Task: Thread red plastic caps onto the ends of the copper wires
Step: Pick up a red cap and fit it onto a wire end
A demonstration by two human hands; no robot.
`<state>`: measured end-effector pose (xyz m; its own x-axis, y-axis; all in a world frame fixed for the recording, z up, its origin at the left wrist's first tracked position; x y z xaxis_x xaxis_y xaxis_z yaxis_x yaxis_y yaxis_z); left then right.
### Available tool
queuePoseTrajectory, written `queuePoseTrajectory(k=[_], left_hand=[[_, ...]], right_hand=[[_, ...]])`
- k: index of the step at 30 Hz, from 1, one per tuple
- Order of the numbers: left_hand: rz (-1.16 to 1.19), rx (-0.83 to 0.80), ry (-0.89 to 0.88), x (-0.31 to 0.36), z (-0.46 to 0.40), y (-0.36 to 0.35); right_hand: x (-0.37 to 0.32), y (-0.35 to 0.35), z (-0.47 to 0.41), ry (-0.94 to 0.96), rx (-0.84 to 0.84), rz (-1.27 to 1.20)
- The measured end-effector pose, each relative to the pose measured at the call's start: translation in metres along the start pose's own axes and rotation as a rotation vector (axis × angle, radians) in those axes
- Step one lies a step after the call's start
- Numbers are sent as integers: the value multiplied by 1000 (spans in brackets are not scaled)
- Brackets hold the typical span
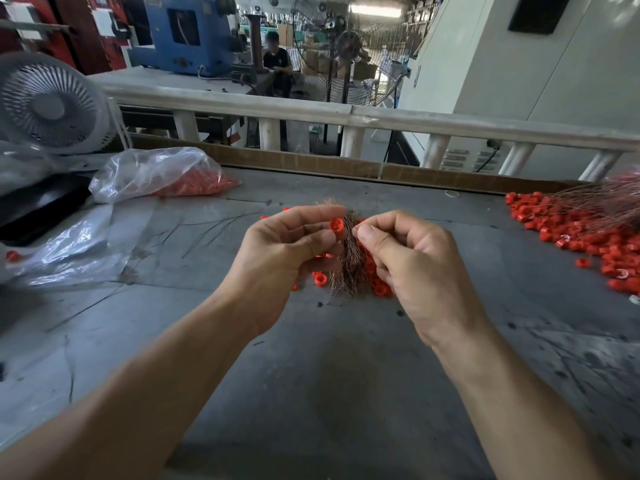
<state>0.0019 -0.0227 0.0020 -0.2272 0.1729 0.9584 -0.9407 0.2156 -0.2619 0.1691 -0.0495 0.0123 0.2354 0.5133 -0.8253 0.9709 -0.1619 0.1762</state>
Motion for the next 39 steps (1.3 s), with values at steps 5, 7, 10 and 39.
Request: queuePoseTrajectory(k=[5,7,10,39], left_hand=[[-13,-34,-19,0,2,-1],[-1,-56,-33,-1,1,-2],[-9,-68,-49,-3,0,-2],[107,-123,59,1,1,-2]], right_hand=[[-1,-1,0,18,7,3],[-2,-2,1,21,8,3],[-4,-4,2,27,-7,31],[-8,0,2,-195,-9,-141]])
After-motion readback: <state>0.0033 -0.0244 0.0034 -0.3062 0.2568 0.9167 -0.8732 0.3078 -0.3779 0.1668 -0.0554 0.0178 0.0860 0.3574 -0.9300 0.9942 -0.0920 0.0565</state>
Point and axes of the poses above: each hand's wrist, its own z-axis away from the middle knuckle, its own y-axis out of the back of the hand, x = y × z, the point moved 2 cm from there along -z, towards the middle knuckle, and after that the axes turned 14 degrees about y, right-handed, at the moved point
